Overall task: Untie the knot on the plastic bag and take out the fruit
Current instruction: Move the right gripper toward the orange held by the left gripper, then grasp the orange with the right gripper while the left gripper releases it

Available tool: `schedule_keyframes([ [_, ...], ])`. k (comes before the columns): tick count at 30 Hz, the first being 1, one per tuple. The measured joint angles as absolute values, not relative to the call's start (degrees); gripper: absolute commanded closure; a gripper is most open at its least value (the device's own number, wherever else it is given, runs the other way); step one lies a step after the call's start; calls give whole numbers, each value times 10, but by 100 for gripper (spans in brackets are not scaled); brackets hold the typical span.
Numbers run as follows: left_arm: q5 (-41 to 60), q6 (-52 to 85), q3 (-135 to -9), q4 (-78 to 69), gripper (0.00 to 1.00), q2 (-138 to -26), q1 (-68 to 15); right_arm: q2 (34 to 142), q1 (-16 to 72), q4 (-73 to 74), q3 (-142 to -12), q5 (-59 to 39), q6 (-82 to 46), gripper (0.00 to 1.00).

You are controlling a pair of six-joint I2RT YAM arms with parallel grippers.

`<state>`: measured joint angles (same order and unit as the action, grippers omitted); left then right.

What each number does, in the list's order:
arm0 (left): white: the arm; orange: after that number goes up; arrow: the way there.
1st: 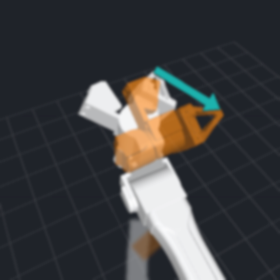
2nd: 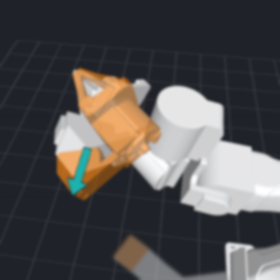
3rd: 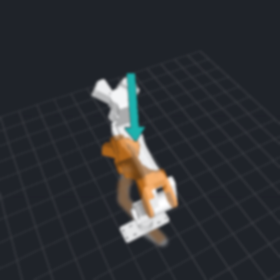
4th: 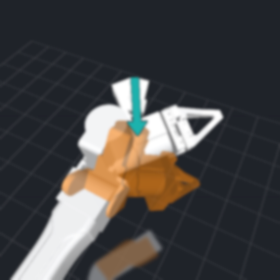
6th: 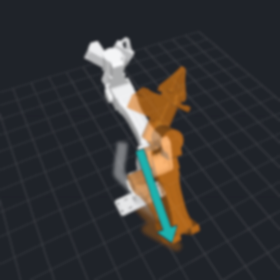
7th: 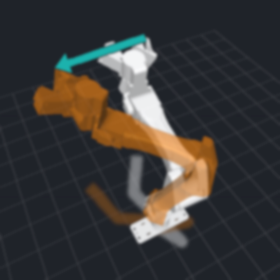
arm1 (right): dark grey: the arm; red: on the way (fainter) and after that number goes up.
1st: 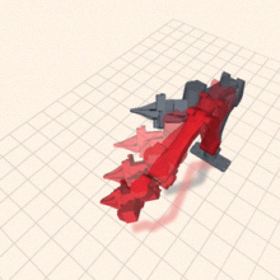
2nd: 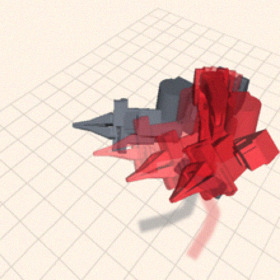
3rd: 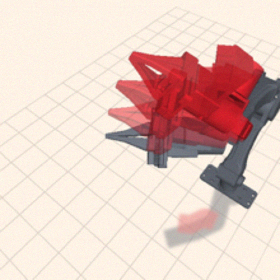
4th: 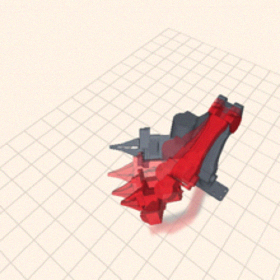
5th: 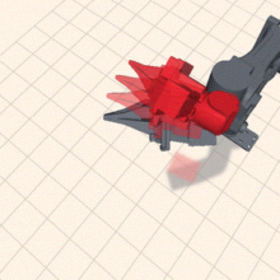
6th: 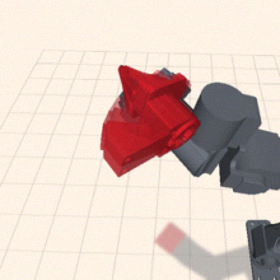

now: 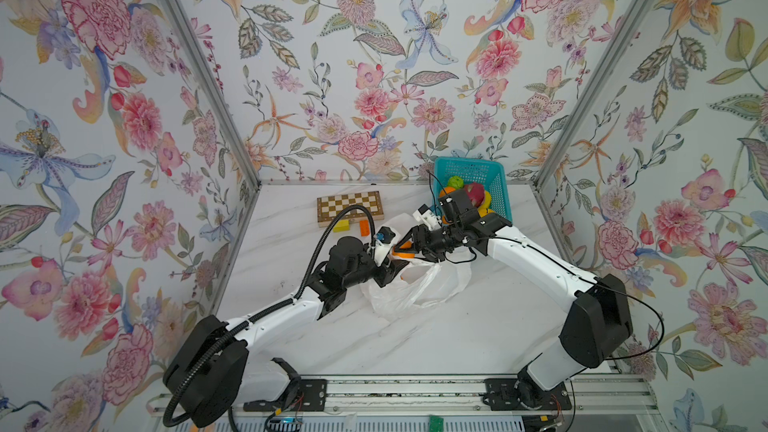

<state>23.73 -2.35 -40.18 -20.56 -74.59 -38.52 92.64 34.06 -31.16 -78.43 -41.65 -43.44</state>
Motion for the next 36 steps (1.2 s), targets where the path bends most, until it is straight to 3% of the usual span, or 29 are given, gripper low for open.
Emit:
schedule_keyframes([
  [7,225,-23,-402,-197,31,-745,-385,926,341,-306,-783,-409,-437,55],
  [10,210,-26,-402,-180,25,-734,-385,924,338,-302,-778,-400,-440,55],
  [23,124,-34,-402,-90,21,-696,-383,901,322,-297,-750,-385,-446,54],
  [36,36,28,-403,-30,25,-689,-363,823,321,-296,-715,-400,-431,54],
])
